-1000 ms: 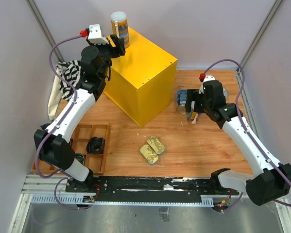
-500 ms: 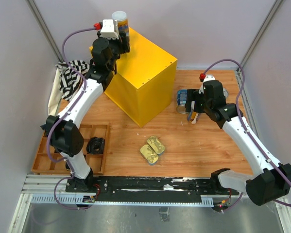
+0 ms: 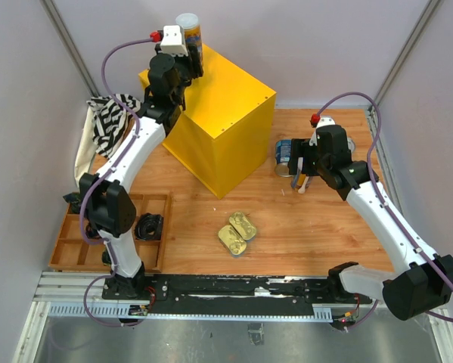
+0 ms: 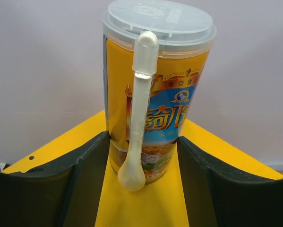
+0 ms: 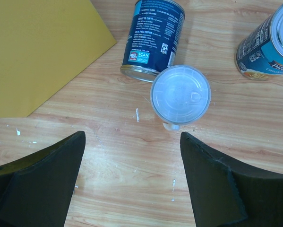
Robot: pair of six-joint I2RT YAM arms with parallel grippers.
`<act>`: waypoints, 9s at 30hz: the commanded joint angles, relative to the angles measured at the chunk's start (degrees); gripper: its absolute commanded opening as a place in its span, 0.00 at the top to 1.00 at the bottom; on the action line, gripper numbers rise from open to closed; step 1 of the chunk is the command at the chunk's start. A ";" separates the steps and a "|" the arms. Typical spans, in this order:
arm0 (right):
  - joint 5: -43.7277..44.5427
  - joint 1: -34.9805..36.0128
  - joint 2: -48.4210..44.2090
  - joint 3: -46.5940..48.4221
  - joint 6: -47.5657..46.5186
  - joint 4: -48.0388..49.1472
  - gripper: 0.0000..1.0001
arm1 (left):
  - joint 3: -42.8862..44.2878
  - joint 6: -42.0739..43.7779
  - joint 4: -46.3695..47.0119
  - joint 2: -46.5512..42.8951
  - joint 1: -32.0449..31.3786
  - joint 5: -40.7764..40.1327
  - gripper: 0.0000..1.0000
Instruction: Place and organize the canned foods onto the counter
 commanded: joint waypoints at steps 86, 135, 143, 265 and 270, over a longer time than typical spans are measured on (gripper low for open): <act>-2.37 -4.03 5.68 -8.42 -8.21 7.06 0.51 | -59.34 -2.14 2.46 -45.55 -45.71 -0.11 0.10; 5.22 23.93 2.95 -3.29 3.44 -4.18 0.12 | -76.50 3.82 38.33 -29.48 -50.98 -1.56 0.08; 12.08 23.80 -3.18 -4.01 3.99 -4.89 0.11 | -75.55 4.35 44.76 -23.79 -50.86 -8.28 0.04; 11.68 16.84 -30.00 -15.51 6.33 -5.76 0.02 | 14.32 16.39 -1.76 -16.11 -21.96 -32.88 1.00; 11.50 16.90 -31.73 -16.98 7.95 -5.54 0.01 | 20.73 13.36 -7.08 -11.65 -18.62 -31.89 1.00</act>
